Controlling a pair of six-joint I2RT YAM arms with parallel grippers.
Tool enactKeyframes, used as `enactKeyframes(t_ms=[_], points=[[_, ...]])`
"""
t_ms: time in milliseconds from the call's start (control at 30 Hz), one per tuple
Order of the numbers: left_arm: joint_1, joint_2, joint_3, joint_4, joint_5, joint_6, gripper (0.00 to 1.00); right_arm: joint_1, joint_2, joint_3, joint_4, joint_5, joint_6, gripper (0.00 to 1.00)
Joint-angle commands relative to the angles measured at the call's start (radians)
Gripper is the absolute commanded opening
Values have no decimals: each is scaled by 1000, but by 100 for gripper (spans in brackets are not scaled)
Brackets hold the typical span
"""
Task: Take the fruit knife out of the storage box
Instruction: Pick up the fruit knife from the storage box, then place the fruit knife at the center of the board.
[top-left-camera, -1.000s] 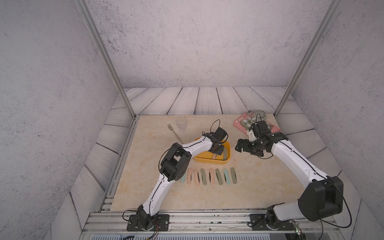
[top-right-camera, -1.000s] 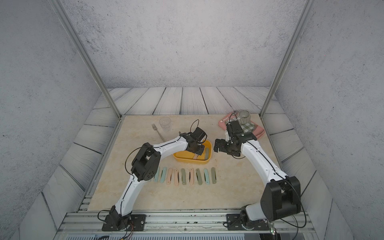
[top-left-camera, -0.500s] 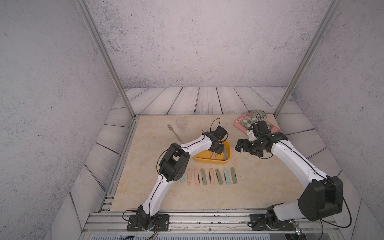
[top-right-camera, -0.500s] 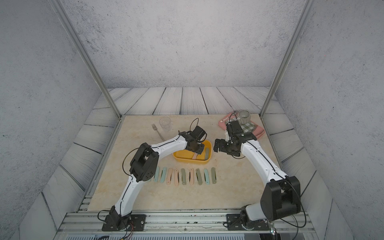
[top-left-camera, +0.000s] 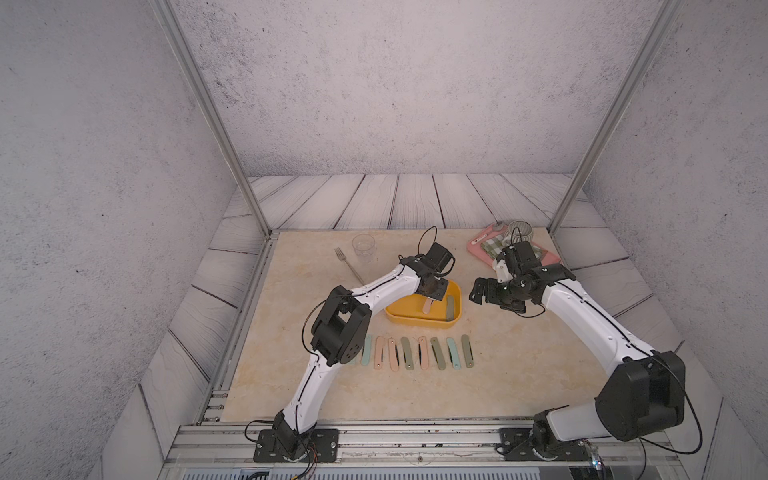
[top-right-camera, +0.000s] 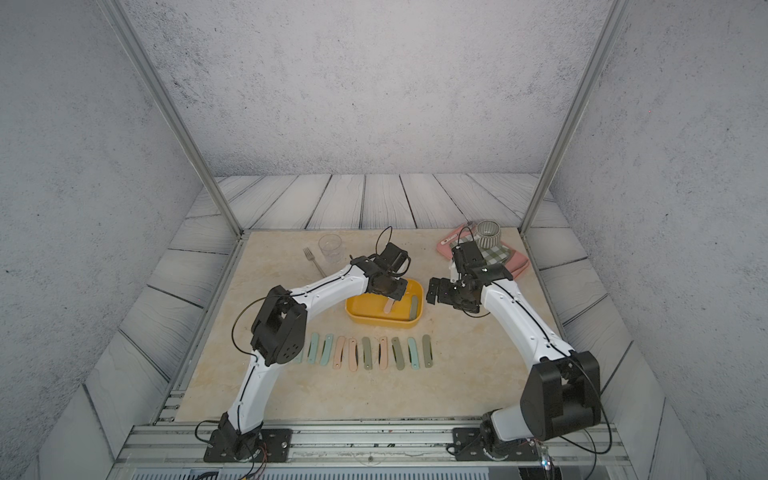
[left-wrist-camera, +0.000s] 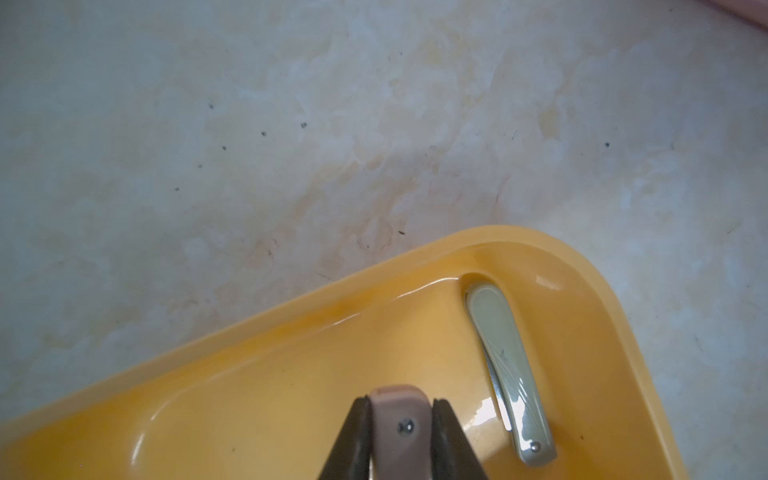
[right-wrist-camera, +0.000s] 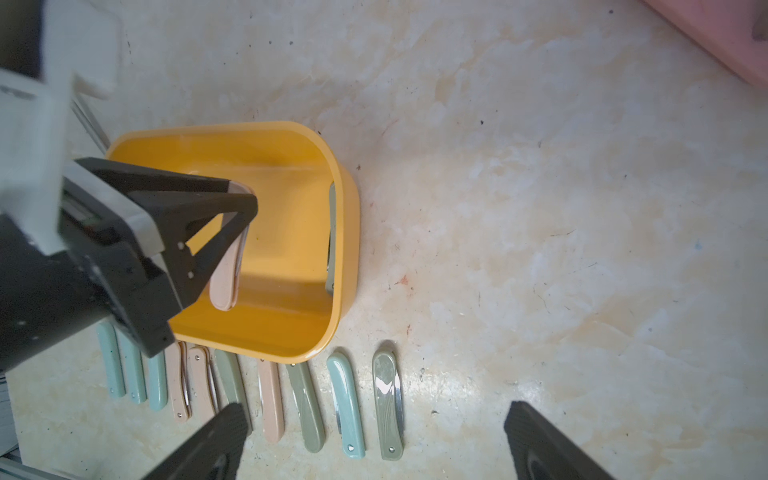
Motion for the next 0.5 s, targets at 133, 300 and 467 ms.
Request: enactKeyframes(t_ms=[133,300,467], points=[[27,-98,47,-45,0,17,19,-1,8,12,1,-15,-2,99],[57,-182,-12,-60,-9,15,19,2,10,15,-1,-28,-7,99],[106,-304,-152,-53,-21,2,19,11,10,17,-4,-28,-12,99]])
